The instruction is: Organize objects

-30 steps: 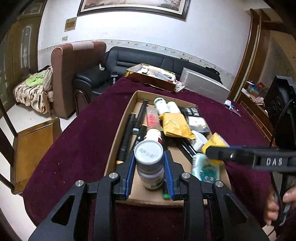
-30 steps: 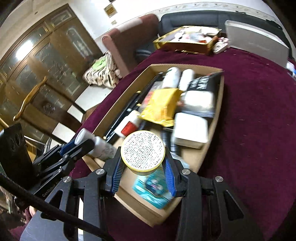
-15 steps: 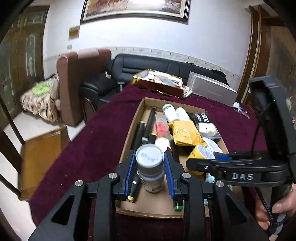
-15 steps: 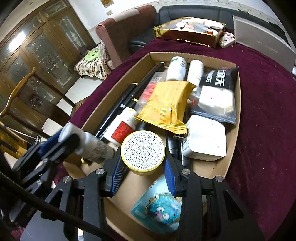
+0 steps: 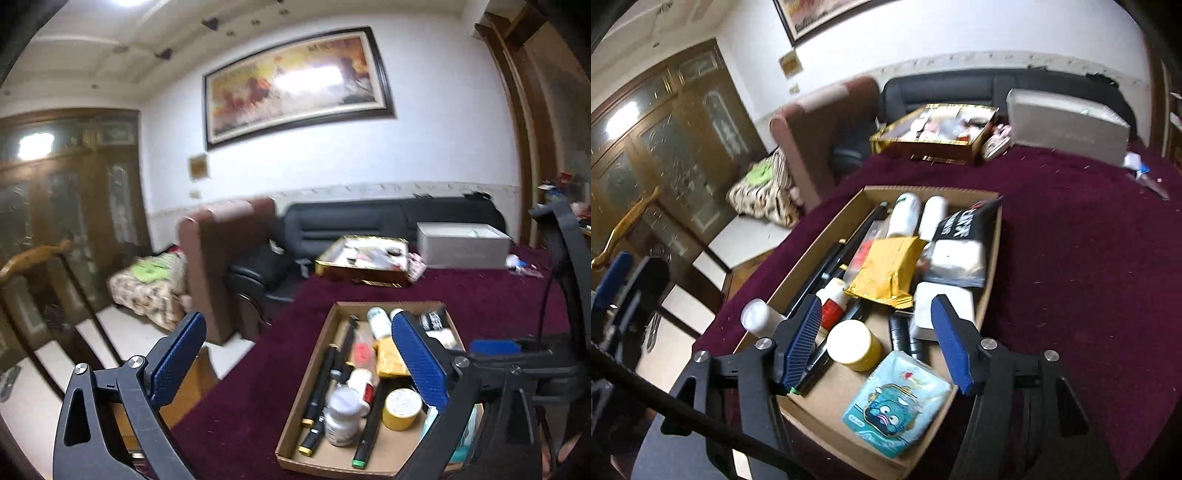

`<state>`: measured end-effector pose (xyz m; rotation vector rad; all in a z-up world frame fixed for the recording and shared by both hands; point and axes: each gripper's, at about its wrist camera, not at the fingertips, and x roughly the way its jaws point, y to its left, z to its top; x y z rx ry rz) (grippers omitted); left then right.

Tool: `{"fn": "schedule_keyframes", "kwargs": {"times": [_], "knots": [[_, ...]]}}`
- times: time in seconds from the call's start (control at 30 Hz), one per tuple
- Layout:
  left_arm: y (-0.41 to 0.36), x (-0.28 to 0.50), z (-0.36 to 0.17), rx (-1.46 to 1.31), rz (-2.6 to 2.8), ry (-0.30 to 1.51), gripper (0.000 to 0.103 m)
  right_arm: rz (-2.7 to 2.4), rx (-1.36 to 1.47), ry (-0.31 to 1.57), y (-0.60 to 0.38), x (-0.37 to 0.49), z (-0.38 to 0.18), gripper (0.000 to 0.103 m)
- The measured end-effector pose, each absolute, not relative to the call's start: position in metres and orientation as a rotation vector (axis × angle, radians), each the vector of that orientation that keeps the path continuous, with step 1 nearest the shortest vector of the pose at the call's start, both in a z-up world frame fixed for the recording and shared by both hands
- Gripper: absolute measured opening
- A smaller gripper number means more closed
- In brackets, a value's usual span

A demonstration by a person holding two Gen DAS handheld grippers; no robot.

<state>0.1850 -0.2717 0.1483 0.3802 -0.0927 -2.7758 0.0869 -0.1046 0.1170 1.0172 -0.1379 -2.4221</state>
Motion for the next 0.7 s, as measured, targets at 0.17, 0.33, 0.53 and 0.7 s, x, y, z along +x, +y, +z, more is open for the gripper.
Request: {"fn": "schedule_keyframes", "kwargs": {"times": [0.17, 0.33, 0.53, 0.7], "knots": [[-0.274, 0.19, 0.157, 0.41, -2.752, 0.023, 0.101, -2.456, 0.981, -0.134, -0.097, 0.101, 0.119, 0.065], [-0.284, 0.182, 0.148, 0.55, -2.733, 0.131, 0.101, -2.48, 0.962, -0.082, -0.094, 0.115, 0.117, 0.065], [-0.277, 0.18, 0.14, 0.599, -2.673, 0.097, 0.101, -2.508, 0.919, 0.0, -0.095, 0.129, 0.117, 0.07], [-0.27, 0.179, 0.138, 0.607, -2.67, 0.081, 0.101, -2.511, 0.899, 0.041, -0.097, 0.137, 0.117, 0.07]]}}
